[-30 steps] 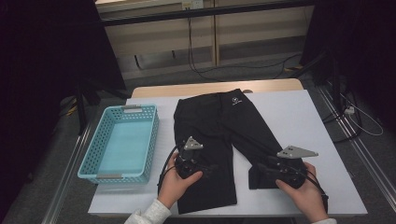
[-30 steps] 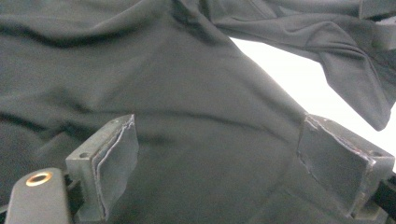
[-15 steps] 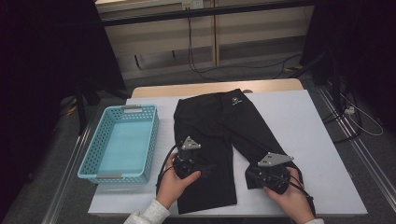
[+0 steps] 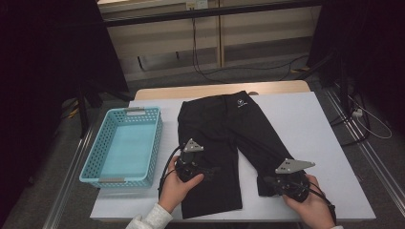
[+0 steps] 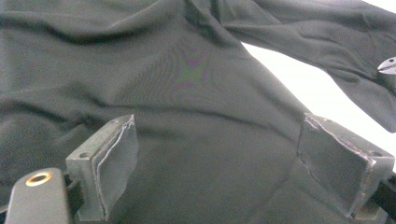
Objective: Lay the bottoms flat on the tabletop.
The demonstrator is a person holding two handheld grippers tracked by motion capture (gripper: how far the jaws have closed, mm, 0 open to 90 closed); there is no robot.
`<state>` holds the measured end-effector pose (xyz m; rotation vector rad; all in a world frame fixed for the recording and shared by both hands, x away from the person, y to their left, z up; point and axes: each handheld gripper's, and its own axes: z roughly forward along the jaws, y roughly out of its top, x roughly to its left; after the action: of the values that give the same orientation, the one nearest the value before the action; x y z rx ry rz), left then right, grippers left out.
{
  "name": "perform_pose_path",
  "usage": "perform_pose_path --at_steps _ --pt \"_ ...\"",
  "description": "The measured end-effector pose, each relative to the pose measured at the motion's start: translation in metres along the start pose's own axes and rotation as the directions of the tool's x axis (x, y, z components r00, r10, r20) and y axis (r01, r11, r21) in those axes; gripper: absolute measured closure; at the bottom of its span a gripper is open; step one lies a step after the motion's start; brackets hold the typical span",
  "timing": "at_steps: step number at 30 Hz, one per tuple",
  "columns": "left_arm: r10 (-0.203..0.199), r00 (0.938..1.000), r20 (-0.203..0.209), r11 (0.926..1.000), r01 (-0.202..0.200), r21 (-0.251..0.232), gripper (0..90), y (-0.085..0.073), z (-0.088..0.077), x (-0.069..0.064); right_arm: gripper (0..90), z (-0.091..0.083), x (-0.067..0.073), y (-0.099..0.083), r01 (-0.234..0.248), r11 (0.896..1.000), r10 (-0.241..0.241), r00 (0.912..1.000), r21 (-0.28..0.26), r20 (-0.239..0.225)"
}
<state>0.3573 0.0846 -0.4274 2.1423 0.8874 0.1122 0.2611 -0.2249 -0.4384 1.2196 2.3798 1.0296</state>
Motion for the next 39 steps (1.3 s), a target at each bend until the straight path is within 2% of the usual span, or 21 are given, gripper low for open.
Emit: perform_pose_path --at_steps 7,13,16,19,21,24,27,29,31,32,35,37,39 --pt "-0.005 1.0 0.001 1.0 0.005 -0.003 12.8 0.0 -0.001 0.001 90.0 -0.013 0.001 -0.006 -0.005 1.0 0.005 0.9993 -0.011 -0.037" --pt "-0.003 1.0 0.001 1.0 0.003 -0.006 12.8 0.0 -0.002 0.001 90.0 -0.014 0.001 -0.008 -0.006 1.0 0.005 0.9974 -0.007 -0.072" --pt "-0.002 1.0 -0.001 1.0 0.002 -0.003 12.8 0.0 -0.002 0.001 90.0 -0.015 0.005 -0.007 0.006 1.0 -0.007 0.9956 -0.007 -0.093" --pt "-0.001 1.0 -0.002 1.0 0.001 -0.001 12.8 0.0 -0.001 0.001 90.0 -0.019 0.009 -0.004 0.021 1.0 -0.023 0.9959 -0.017 -0.087" --pt "0.0 1.0 -0.001 1.0 0.0 0.001 12.8 0.0 -0.001 0.001 90.0 -0.02 0.008 -0.004 0.02 0.999 -0.023 0.9948 -0.029 -0.099" --pt "0.004 1.0 -0.001 1.0 -0.004 0.003 12.8 -0.001 0.001 -0.001 90.0 -0.02 0.006 -0.005 0.022 0.999 -0.025 0.9945 -0.033 -0.101" --pt "0.009 1.0 0.0 1.0 -0.009 0.005 12.8 0.0 0.001 -0.002 89.9 -0.015 0.012 -0.004 0.038 0.999 -0.04 0.9931 -0.021 -0.11" --pt "0.01 0.9999 0.0 0.9999 -0.01 0.008 12.8 -0.001 0.002 -0.001 82.3 -0.009 0.016 -0.004 0.04 0.999 -0.04 0.992 -0.001 -0.119" --pt "0.008 1.0 -0.001 0.9999 -0.008 0.01 12.8 -0.001 0.002 -0.001 81.0 -0.006 0.018 -0.005 0.047 0.999 -0.045 0.9901 0.012 -0.133" --pt "0.007 1.0 -0.002 0.9999 -0.007 0.011 12.8 -0.001 0.002 -0.001 77.2 -0.006 0.017 -0.005 0.047 0.999 -0.046 0.9909 0.012 -0.127" --pt "0.004 1.0 -0.002 1.0 -0.004 0.008 12.8 -0.001 0.001 0.0 71.3 -0.012 0.009 -0.004 0.012 0.999 -0.016 0.9943 -0.032 -0.105" --pt "0.005 1.0 0.001 1.0 -0.005 0.003 12.8 -0.001 0.001 -0.001 63.6 -0.017 0.0 -0.005 -0.018 0.998 0.015 0.9981 -0.06 -0.06" --pt "0.007 1.0 0.002 1.0 -0.007 0.004 12.8 0.0 0.0 -0.001 59.5 -0.024 -0.012 -0.008 -0.056 0.995 0.055 0.9984 -0.082 -0.011"
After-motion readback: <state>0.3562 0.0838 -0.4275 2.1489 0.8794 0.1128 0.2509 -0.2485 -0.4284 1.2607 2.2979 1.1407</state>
